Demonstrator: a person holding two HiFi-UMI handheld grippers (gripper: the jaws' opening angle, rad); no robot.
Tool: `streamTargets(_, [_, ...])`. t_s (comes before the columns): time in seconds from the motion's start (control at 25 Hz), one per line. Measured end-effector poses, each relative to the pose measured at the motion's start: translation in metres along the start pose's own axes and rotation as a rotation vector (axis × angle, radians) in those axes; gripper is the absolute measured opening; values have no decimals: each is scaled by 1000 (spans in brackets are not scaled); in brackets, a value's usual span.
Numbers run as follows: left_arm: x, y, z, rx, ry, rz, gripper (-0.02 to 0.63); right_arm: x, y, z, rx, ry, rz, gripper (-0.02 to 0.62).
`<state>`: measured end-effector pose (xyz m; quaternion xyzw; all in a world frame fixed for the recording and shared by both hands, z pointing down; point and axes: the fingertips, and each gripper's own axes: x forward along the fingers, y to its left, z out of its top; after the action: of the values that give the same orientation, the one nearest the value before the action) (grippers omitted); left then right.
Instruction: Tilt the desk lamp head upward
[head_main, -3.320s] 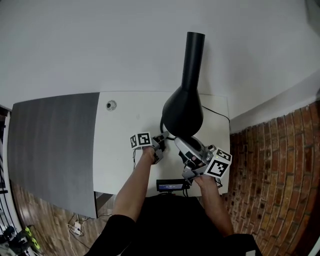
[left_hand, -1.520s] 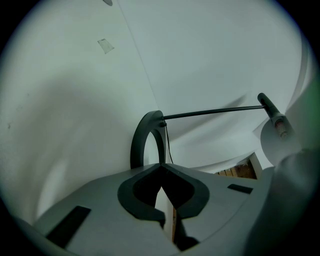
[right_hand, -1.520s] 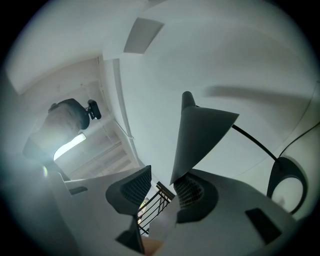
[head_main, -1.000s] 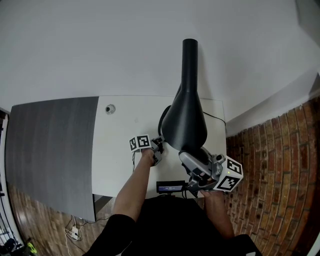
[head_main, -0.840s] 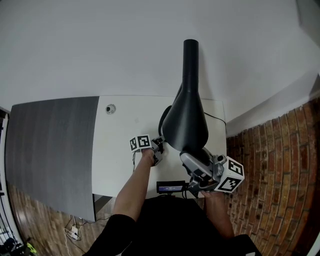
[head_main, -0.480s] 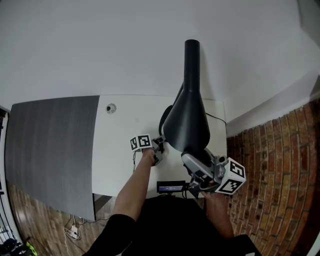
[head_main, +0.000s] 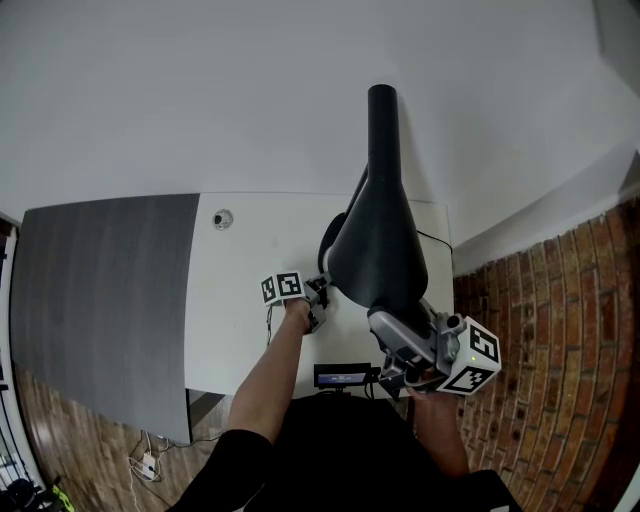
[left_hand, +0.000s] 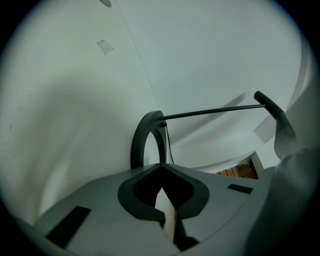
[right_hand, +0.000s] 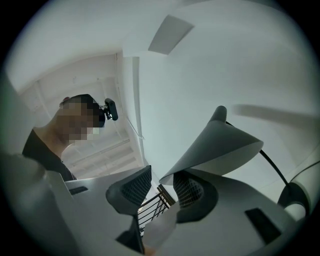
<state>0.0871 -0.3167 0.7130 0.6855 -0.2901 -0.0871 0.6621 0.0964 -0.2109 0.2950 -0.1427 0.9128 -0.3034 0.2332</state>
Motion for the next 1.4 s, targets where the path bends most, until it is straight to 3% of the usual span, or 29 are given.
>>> streamTargets(1.4, [0, 1, 0, 1, 1, -1, 11, 10, 19, 18, -66, -7, 13, 141])
